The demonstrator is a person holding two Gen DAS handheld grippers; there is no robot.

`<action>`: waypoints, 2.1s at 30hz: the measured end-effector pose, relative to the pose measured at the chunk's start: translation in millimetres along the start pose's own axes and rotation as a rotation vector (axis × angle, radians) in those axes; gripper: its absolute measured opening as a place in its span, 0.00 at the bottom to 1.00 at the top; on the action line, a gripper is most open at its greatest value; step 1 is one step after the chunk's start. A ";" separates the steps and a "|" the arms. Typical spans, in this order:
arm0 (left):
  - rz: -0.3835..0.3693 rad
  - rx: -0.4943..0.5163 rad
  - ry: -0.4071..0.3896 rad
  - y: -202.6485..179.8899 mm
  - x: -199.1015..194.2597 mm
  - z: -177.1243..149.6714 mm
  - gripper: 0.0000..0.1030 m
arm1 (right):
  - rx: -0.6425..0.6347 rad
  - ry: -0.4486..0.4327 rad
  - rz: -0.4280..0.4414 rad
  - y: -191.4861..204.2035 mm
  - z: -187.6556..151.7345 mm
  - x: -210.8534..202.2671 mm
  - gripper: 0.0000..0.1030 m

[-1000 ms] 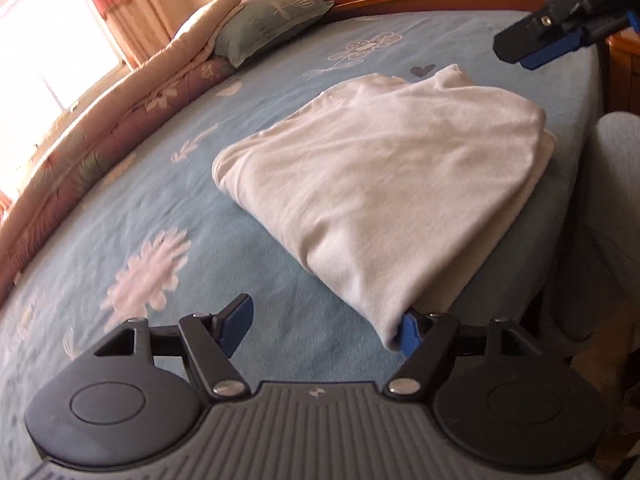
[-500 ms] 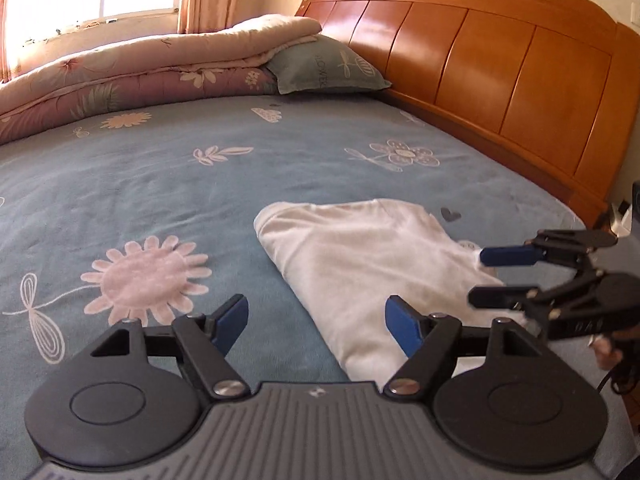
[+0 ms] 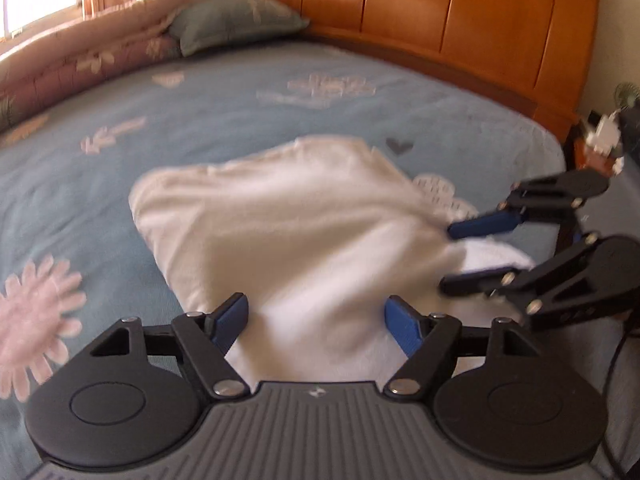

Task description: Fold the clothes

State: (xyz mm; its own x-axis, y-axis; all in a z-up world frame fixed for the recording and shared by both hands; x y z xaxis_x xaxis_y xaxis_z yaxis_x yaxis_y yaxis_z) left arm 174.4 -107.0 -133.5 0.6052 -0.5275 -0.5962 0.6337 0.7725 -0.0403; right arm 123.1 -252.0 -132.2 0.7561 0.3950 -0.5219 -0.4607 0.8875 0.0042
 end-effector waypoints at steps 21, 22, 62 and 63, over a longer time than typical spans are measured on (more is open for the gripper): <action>-0.060 -0.204 -0.071 42.3 41.8 40.9 0.75 | 0.125 -0.020 0.030 -20.9 15.0 28.3 0.61; -0.057 -0.191 -0.072 41.4 46.5 44.0 0.76 | 0.120 -0.017 0.023 -19.2 15.3 28.7 0.62; -0.088 -0.288 -0.133 34.6 11.0 46.7 0.77 | 0.622 -0.096 0.041 -105.4 23.1 31.2 0.05; -0.083 -0.281 -0.112 34.1 18.0 44.2 0.77 | 0.612 -0.085 0.032 -105.6 21.3 31.5 0.05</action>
State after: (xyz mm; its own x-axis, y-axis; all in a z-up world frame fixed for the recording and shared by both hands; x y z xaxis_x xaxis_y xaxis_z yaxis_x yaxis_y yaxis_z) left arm 228.2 -105.7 -110.2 0.6164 -0.6161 -0.4903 0.5345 0.7846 -0.3140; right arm 205.5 -328.3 -130.9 0.7926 0.4186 -0.4434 -0.1524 0.8400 0.5207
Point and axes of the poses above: each gripper's, at about its wrist camera, not at the fingertips, and x roughly the way its jaws point, y to its left, z to its top, the point moved 9 cm from there along x, roughly the way its jaws point, and after that the axes turned 8 degrees about -y, right-handed, at the moved point
